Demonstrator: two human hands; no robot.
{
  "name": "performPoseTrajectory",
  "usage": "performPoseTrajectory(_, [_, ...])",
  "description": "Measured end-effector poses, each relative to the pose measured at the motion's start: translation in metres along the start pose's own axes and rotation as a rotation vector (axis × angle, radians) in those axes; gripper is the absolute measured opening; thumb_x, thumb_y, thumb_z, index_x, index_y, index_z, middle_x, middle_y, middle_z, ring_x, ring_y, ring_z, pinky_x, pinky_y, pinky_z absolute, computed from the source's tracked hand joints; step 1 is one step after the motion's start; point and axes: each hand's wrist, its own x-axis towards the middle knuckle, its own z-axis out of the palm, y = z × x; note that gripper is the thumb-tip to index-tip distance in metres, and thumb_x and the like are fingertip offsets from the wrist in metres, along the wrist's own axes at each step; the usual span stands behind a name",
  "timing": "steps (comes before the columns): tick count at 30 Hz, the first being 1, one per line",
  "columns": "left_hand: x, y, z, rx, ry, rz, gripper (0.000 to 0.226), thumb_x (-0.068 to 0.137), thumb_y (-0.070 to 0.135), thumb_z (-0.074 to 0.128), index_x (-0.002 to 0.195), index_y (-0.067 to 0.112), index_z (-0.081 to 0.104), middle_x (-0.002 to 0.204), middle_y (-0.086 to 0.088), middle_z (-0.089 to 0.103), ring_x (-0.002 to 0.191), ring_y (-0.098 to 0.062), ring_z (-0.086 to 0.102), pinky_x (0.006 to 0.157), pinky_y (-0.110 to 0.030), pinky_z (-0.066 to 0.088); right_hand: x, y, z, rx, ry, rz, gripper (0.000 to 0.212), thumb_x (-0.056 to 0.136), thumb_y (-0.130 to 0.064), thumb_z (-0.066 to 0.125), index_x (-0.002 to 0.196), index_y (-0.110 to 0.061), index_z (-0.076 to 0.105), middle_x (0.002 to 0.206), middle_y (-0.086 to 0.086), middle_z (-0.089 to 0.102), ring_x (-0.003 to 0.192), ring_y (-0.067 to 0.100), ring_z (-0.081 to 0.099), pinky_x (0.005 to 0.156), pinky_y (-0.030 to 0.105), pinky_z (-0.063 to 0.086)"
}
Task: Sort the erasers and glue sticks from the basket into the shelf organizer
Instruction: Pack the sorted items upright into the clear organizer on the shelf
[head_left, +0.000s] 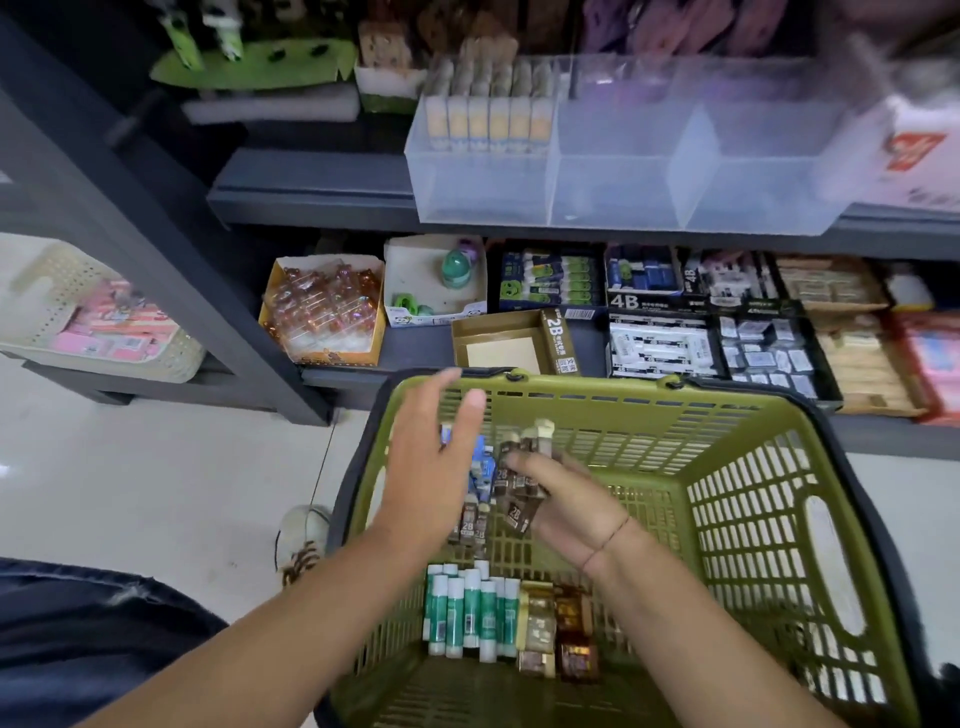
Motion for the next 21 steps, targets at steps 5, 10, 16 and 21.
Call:
performPoseTrajectory(5, [-0.001, 0.068, 0.017, -0.942, -0.346, -0.66, 0.07, 0.089, 0.068, 0.034, 0.12, 0.014, 0.067, 0.113, -0.006, 0.07, 0.105, -0.021, 0.066, 0.103, -0.044, 0.042, -0.036, -0.056, 0.042, -0.112, -0.092, -0.319, 0.052, 0.065, -0.01, 0.077, 0.113, -0.008, 0.059, 0.093, 0.009, 0.069, 0.088, 0.022, 0.065, 0.076, 0.034, 0.055])
performPoseTrajectory(10, [0.012, 0.119, 0.004, -1.131, -0.331, -0.572, 0.048, 0.089, 0.058, 0.048, 0.096, 0.017, 0.071, 0.093, -0.005, 0.072, 0.083, -0.018, 0.069, 0.075, -0.034, 0.047, -0.052, -0.089, 0.07, -0.393, 0.025, -0.689, 0.045, 0.07, -0.015, 0.067, 0.11, -0.033, 0.059, 0.101, 0.004, 0.068, 0.087, 0.015, 0.065, 0.074, 0.032, 0.052])
performPoseTrajectory(16, [0.016, 0.15, 0.008, -1.254, -0.308, -0.556, 0.054, 0.083, 0.046, 0.058, 0.12, 0.008, 0.065, 0.115, -0.012, 0.068, 0.112, -0.027, 0.063, 0.096, -0.038, 0.046, -0.053, -0.111, 0.08, -0.674, 0.366, -0.972, 0.022, 0.085, -0.052, 0.051, 0.093, -0.035, 0.062, 0.089, -0.011, 0.066, 0.094, 0.011, 0.06, 0.085, 0.035, 0.048])
performPoseTrajectory(21, [0.017, 0.168, 0.007, -1.213, -0.354, -0.512, 0.047, 0.095, 0.041, 0.048, 0.121, 0.004, 0.063, 0.112, -0.016, 0.07, 0.098, -0.025, 0.069, 0.078, -0.035, 0.057, -0.046, -0.127, 0.072, -0.88, 0.607, -1.051, 0.054, 0.078, -0.064, 0.024, 0.095, -0.033, 0.065, 0.101, -0.01, 0.059, 0.103, 0.009, 0.044, 0.098, 0.042, 0.036])
